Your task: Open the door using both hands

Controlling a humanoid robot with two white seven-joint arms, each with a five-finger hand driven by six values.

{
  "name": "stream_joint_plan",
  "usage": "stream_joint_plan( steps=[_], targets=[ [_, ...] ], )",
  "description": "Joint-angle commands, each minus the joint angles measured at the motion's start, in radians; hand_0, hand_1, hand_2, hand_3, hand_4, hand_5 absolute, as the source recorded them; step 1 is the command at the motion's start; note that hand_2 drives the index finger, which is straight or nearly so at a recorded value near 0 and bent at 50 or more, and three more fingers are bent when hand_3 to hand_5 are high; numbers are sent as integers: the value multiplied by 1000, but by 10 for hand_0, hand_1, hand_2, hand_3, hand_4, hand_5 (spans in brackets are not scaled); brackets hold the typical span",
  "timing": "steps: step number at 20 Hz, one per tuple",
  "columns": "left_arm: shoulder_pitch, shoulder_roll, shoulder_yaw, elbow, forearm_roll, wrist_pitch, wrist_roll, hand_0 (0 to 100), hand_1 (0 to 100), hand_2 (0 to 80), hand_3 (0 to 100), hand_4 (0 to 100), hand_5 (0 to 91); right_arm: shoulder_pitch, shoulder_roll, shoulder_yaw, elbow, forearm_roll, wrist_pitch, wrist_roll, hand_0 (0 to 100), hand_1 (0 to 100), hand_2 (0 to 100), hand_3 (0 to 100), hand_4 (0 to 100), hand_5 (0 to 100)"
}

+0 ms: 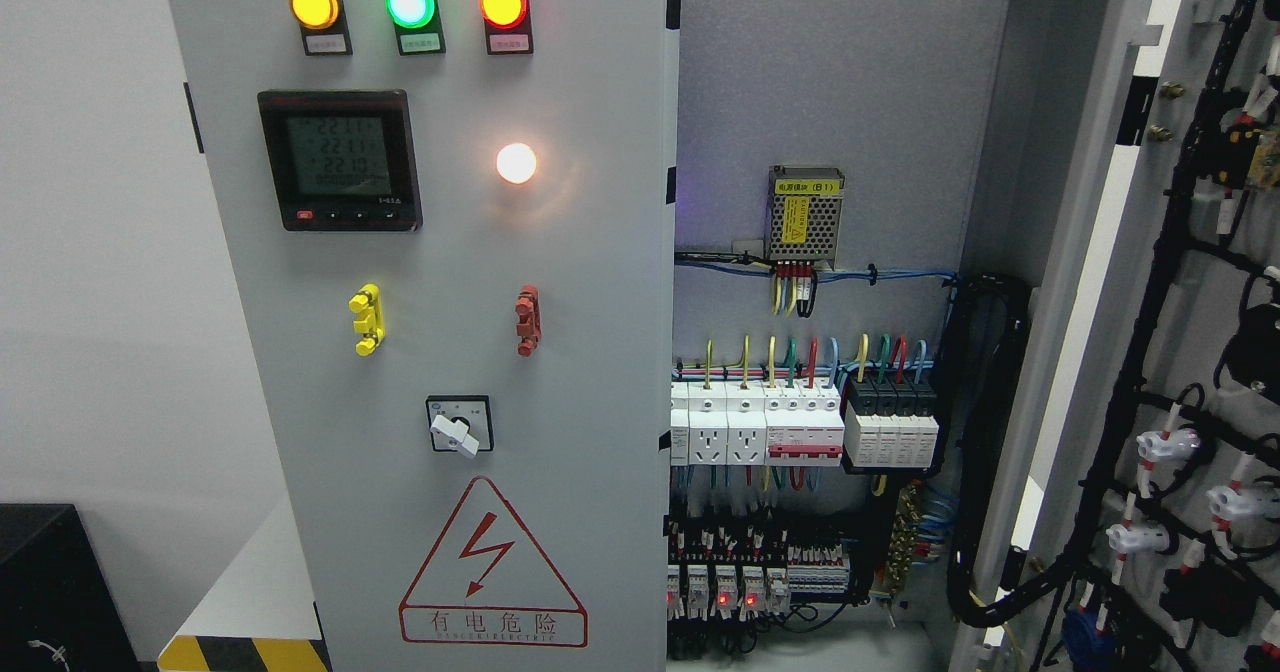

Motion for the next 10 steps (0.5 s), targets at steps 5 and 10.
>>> stream_joint_plan(
  steps=[5, 10],
  targets=[
    [-10, -39, -123, 55, 58, -13, -1, 0, 0, 0, 0, 0, 0, -209, -71, 141, -466, 1, -14, 3, 0, 0, 0, 0, 0, 0],
    [-2, -34, -123, 51, 58, -16, -8, 0, 0, 0, 0, 0, 0, -388, -45, 130, -466, -1, -14, -3, 0, 0, 0, 0, 0, 0]
  ],
)
